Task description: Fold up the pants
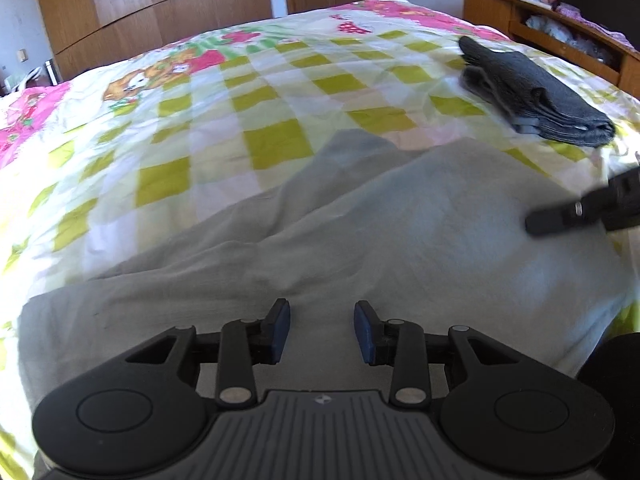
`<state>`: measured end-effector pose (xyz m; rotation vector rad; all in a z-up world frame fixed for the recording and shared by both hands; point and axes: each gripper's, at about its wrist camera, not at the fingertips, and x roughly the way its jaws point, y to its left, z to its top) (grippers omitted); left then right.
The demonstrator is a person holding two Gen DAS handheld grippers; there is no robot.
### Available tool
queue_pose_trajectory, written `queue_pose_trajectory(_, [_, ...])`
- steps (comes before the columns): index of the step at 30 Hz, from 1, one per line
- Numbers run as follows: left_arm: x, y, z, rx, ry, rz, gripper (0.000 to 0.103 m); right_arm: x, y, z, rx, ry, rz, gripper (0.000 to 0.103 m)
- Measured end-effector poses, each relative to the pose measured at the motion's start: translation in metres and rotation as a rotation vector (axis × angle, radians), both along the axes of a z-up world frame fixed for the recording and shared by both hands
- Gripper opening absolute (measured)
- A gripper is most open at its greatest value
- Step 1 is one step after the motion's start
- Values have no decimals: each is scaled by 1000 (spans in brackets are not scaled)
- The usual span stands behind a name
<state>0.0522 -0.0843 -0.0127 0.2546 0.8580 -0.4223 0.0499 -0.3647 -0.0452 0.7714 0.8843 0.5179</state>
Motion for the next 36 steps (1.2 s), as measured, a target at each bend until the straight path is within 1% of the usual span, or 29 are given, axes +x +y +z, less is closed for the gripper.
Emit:
queue_pose_trajectory(2, [-2, -17, 0, -26, 5, -48, 47, -6, -20, 7, 17, -2, -63, 3])
queue_pose_trajectory(4, [-3, -38, 1, -42, 4, -88, 47, -15, -37, 14, -5, 7, -114, 3])
queue_pose_trajectory(6, [-4, -53, 3, -50, -11, -108, 47, -25, -49, 22, -18, 19, -154, 4])
queue_pose_trajectory(8, [-7, -56, 11, -71, -21, -106, 47, -34, -50, 32, -64, 19, -172, 4])
queue_pose_trajectory(10, [-14, -47, 19, -77, -48, -92, 48, -40, -45, 43, -86, -4, -167, 4])
queue_pose_trajectory(13, [-27, -25, 26, -22, -112, -72, 48, -42, -24, 62, -142, -56, -163, 4])
queue_pose_trajectory(15, [-30, -7, 24, 24, -142, -40, 49, -41, -10, 73, -152, -77, -153, 4])
queue_pose_trajectory(17, [-33, 12, 22, 29, -161, 2, 49, -38, 8, 86, -197, -97, -144, 4])
queue_pose_trajectory(19, [-31, 28, 19, 22, -142, 31, 48, -37, 21, 99, -233, -108, -133, 4])
queue_pose_trajectory(20, [-32, 33, 18, 20, -128, 26, 48, -35, 29, 106, -251, -115, -126, 4])
queue_pose_trajectory(22, [-33, 32, 8, 50, -61, -27, 49, -33, 46, 120, -303, -136, -112, 4])
queue_pose_trajectory(23, [-35, 31, 4, 68, -62, -42, 49, -31, 54, 126, -321, -146, -106, 4])
queue_pose_trajectory(24, [-39, 30, 1, 75, -80, -51, 49, -29, 61, 131, -330, -154, -100, 4])
queue_pose_trajectory(26, [-43, 32, 2, 61, -81, -54, 49, -25, 78, 140, -342, -168, -83, 4])
queue_pose_trajectory(29, [-44, 44, 10, -11, -67, -33, 49, -19, 106, 150, -374, -194, -43, 4])
queue_pose_trajectory(30, [-45, 49, 13, -21, -74, -23, 49, -18, 116, 152, -391, -203, -27, 4])
queue_pose_trajectory(34, [-51, 70, 23, -22, -104, 13, 49, -9, 150, 151, -416, -205, 31, 4])
queue_pose_trajectory(36, [-53, 80, 25, 8, -122, 35, 50, -3, 163, 147, -414, -194, 47, 4])
